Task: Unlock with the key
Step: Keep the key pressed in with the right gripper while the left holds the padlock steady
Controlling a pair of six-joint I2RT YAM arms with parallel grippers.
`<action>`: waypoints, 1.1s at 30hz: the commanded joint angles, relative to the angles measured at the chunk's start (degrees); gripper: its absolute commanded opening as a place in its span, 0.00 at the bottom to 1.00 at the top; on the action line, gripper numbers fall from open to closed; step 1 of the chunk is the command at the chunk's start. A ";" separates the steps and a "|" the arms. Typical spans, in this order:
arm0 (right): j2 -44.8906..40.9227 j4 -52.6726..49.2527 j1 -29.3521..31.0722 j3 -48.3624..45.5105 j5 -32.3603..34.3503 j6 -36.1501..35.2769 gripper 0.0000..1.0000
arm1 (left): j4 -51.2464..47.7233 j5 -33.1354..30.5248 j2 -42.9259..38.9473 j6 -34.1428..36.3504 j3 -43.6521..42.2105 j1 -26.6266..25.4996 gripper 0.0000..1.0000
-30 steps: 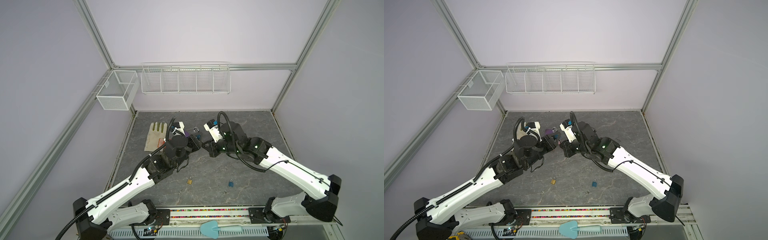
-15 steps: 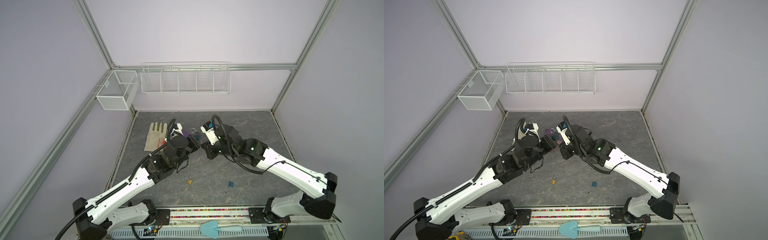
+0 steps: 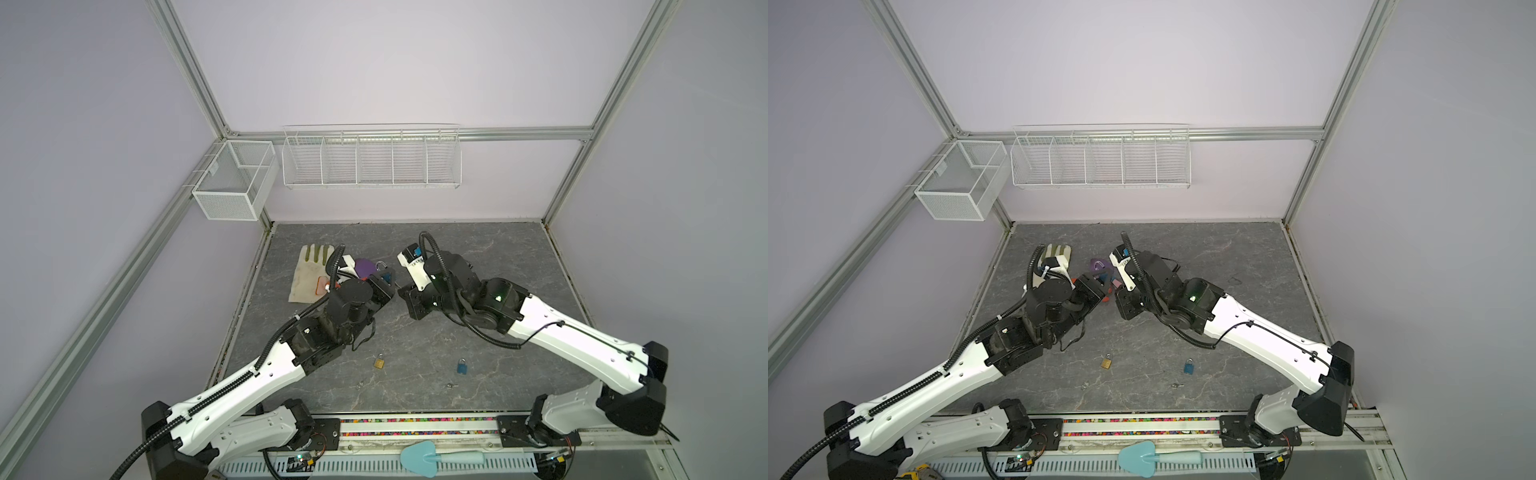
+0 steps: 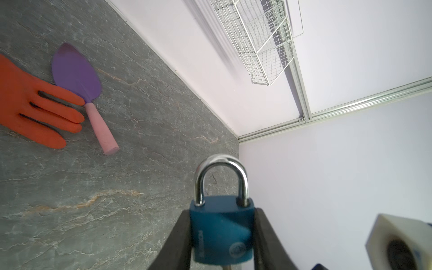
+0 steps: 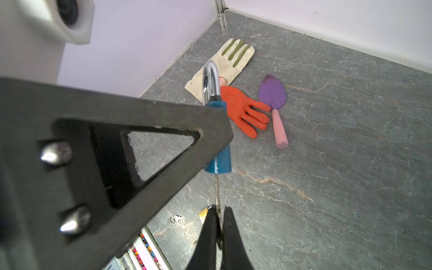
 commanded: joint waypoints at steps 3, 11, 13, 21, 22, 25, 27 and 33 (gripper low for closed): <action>-0.28 5.10 -1.37 4.21 2.33 0.14 0.07 | -7.77 0.62 -0.51 0.42 -1.32 -0.01 0.00; 1.43 0.23 -1.40 6.61 3.11 0.57 0.07 | -5.93 -0.09 -1.44 -5.83 -2.62 0.69 0.00; 1.90 0.22 -1.42 6.79 3.06 0.93 0.07 | -4.13 0.90 -1.52 -6.47 -3.06 0.69 0.00; 3.62 8.63 -1.38 4.48 -1.25 0.60 0.07 | -2.31 6.34 -1.41 -8.81 -2.42 0.69 0.00; 3.67 9.87 -1.40 4.20 -2.25 0.83 0.07 | -2.01 6.77 -1.37 -9.15 -2.56 0.63 0.00; 4.31 9.59 -1.12 5.50 -0.86 1.03 0.07 | -2.26 7.20 -1.18 -10.34 -2.76 0.60 0.00; 4.68 10.06 -0.63 5.32 0.74 0.60 0.07 | -1.17 7.70 -1.25 -12.19 -3.44 0.52 0.00; 4.99 12.25 1.07 3.71 3.80 0.30 0.07 | -1.11 5.77 -1.30 -15.87 -3.40 0.20 0.00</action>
